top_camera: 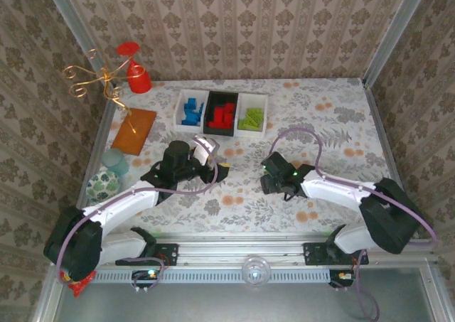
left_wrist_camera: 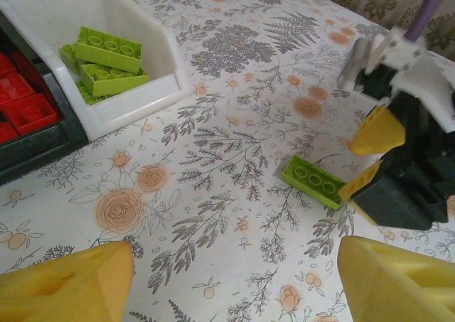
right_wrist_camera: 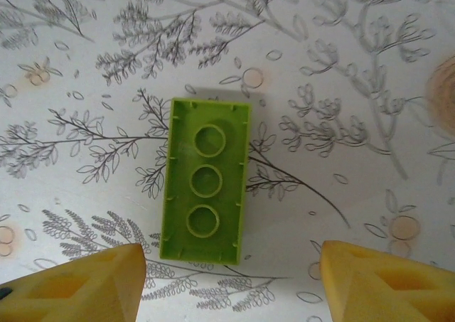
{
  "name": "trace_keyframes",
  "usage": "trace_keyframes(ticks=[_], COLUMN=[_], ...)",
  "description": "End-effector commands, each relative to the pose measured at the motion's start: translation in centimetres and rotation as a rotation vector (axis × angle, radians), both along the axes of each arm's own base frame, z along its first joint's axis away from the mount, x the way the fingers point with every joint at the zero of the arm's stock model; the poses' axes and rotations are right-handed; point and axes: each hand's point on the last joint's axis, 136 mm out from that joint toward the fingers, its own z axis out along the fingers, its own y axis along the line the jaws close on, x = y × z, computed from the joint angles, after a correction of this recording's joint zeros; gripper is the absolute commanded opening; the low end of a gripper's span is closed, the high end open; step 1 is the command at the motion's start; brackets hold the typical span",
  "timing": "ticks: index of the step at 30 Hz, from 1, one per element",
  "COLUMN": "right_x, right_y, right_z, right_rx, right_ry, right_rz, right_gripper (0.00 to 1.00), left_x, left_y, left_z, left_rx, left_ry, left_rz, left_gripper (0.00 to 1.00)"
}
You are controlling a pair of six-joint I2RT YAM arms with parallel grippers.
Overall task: Sort the legos into containers by color
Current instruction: Pick up the lego from the center of the table, then place the lego in the container.
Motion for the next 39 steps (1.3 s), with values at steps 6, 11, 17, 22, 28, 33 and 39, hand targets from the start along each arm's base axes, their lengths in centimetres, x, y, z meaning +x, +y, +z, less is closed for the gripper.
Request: trace_keyframes(ticks=[6,11,17,22,28,33,39], right_x=[2.5,2.9,2.7,4.6,10.0,15.8,22.2], right_y=[1.1,1.2,0.8,2.3,4.4,4.6,4.8], right_z=[-1.2,-2.3,-2.8,1.4,8.1,11.6,10.6], right_rx=[-0.071,-0.089,-0.086,0.031,0.279,0.353,0.365], right_ry=[-0.006,0.011,0.007,-0.119,-0.300,-0.408,-0.407], right_rz=[-0.013,-0.013,-0.033,-0.014,-0.028,-0.075,-0.126], right_gripper=[0.63,0.53,0.40,0.36,0.35,0.36,0.38], left_x=[0.2,0.2,0.2,0.3,1.6,2.7,3.0], left_y=[0.1,0.3,0.5,0.7,2.1,3.5,4.5], left_z=[1.4,1.6,1.8,2.1,1.8,1.1,1.3], left_rx=[-0.014,-0.014,-0.014,-0.018,0.003,0.009,-0.005], left_ry=[-0.064,-0.073,-0.081,-0.089,-0.090,-0.058,-0.055], left_rz=[0.000,0.012,0.021,0.035,0.144,0.231,0.272], left_gripper=[0.77,0.77,0.77,0.77,0.77,0.78,0.78])
